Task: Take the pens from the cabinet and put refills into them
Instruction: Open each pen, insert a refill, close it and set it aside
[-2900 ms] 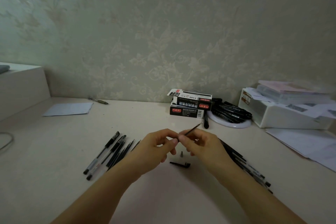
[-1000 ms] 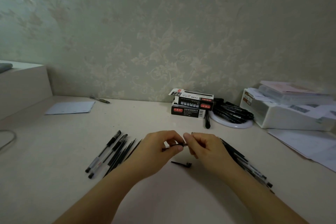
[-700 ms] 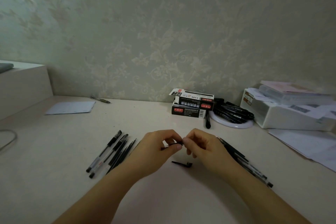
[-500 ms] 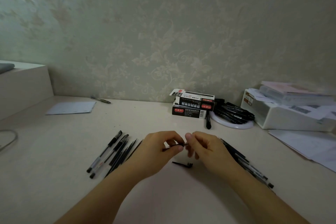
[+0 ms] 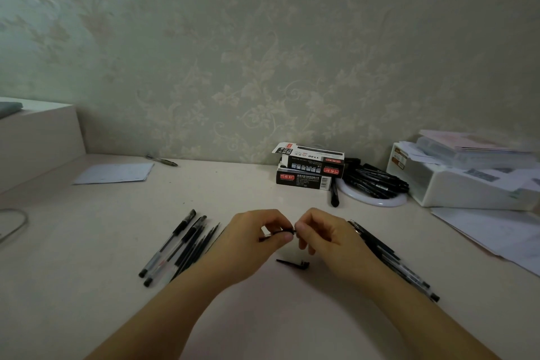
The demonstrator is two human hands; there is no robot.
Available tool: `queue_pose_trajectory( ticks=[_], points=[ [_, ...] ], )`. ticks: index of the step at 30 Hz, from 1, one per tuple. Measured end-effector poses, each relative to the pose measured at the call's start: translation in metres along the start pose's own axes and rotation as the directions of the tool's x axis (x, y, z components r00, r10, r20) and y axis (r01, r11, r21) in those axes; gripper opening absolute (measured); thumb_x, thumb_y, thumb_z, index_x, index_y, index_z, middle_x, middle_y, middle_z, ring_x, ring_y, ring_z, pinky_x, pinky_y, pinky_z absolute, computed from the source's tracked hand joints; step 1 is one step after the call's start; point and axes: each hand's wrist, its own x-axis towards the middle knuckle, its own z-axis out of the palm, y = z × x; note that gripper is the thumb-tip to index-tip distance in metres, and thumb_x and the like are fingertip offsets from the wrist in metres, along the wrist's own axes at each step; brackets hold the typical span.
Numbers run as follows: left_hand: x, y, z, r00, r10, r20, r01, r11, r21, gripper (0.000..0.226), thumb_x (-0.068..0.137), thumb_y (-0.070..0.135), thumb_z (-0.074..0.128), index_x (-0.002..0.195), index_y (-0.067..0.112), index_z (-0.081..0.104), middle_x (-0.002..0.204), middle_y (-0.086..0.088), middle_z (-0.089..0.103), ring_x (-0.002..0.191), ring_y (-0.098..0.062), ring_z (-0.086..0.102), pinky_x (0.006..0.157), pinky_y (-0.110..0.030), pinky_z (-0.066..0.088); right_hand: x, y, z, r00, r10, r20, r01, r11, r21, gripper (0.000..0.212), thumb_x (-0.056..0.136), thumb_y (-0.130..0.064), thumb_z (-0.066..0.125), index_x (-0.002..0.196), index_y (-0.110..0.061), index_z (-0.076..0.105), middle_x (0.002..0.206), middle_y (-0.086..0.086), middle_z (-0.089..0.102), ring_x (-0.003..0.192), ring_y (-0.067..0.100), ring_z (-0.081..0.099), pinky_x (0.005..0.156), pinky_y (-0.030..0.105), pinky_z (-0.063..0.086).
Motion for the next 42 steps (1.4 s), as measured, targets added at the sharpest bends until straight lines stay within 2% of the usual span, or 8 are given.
queue_pose_trajectory(
  ticks=[4,12,16,20,25,30,34,42],
  points=[
    [0.001,0.000,0.001,1.000,0.020,-0.004,-0.020,1.000,0.016,0.007,0.089,0.033,0.064,0.091,0.037,0.069,0.081,0.019,0.065,0.056,0.009,0.053,0.055,-0.003,0.037,0.000,-0.001,0.002,1.000,0.014,-0.006,-0.014,1.000,0.011,0.031,0.099,-0.037,0.050,0.077,-0.018,0.060,0.063,-0.004,0.060,0.062,0.016,0.055,0.068,0.042,0.052],
    [0.002,0.000,-0.003,0.994,0.058,-0.089,-0.058,0.998,0.007,0.009,0.083,0.028,0.071,0.082,0.037,0.068,0.080,0.023,0.064,0.068,0.006,0.055,0.063,-0.005,0.039,0.001,-0.004,0.005,0.997,0.061,-0.038,-0.058,0.995,0.079,0.033,0.093,-0.052,0.052,0.077,-0.025,0.062,0.068,-0.005,0.066,0.063,0.008,0.058,0.069,0.037,0.054],
    [0.003,-0.008,-0.008,0.990,0.003,-0.141,0.000,1.000,0.023,0.013,0.084,0.028,0.070,0.079,0.040,0.067,0.077,0.018,0.066,0.062,0.007,0.054,0.059,-0.005,0.039,-0.001,-0.003,-0.002,0.998,0.063,-0.030,-0.067,0.983,-0.169,0.041,0.074,-0.073,0.059,0.085,-0.034,0.062,0.082,-0.011,0.065,0.071,0.001,0.058,0.061,0.017,0.046],
    [0.002,-0.014,-0.009,0.990,-0.056,-0.133,0.061,0.997,0.036,0.016,0.084,0.030,0.070,0.076,0.044,0.065,0.077,0.016,0.066,0.058,0.007,0.053,0.056,-0.005,0.038,-0.004,0.002,0.001,0.984,0.014,0.177,0.063,0.903,-0.425,0.028,0.079,-0.057,0.069,0.091,-0.032,0.064,0.093,-0.015,0.054,0.082,0.000,0.053,0.067,0.015,0.041],
    [0.003,-0.016,-0.009,0.991,-0.086,-0.104,0.092,0.994,0.055,0.010,0.086,0.037,0.065,0.081,0.046,0.065,0.079,0.018,0.066,0.060,0.009,0.054,0.052,-0.004,0.038,-0.004,0.004,0.003,0.997,0.003,0.081,0.022,0.953,-0.303,0.007,0.091,-0.035,0.064,0.091,-0.031,0.058,0.091,-0.012,0.064,0.084,-0.002,0.057,0.069,0.013,0.046],
    [0.003,-0.016,-0.010,0.992,-0.103,-0.074,0.109,0.991,0.073,0.013,0.088,0.039,0.061,0.080,0.048,0.064,0.082,0.019,0.066,0.060,0.009,0.055,0.054,-0.007,0.036,0.001,0.004,-0.006,0.986,0.086,-0.144,-0.087,0.996,-0.005,0.012,0.088,-0.021,0.071,0.088,-0.033,0.069,0.084,-0.009,0.069,0.076,0.002,0.064,0.071,0.013,0.051],
    [0.003,-0.016,-0.009,0.993,-0.098,-0.058,0.104,0.990,0.092,0.012,0.088,0.041,0.061,0.081,0.050,0.064,0.082,0.020,0.065,0.063,0.010,0.055,0.056,-0.008,0.035,0.002,0.003,-0.005,0.987,0.109,-0.119,-0.091,0.984,0.152,0.015,0.088,-0.019,0.071,0.088,-0.034,0.070,0.082,-0.006,0.070,0.072,0.006,0.064,0.071,0.020,0.054],
    [0.002,-0.012,-0.002,0.998,-0.036,-0.042,0.040,0.995,0.092,0.009,0.088,0.038,0.063,0.085,0.045,0.067,0.081,0.018,0.066,0.060,0.009,0.054,0.054,-0.007,0.037,0.000,0.001,0.005,0.998,0.050,-0.049,-0.040,0.983,0.182,0.016,0.088,-0.014,0.070,0.090,-0.030,0.071,0.085,-0.005,0.073,0.079,0.009,0.069,0.075,0.020,0.055]
  ],
)
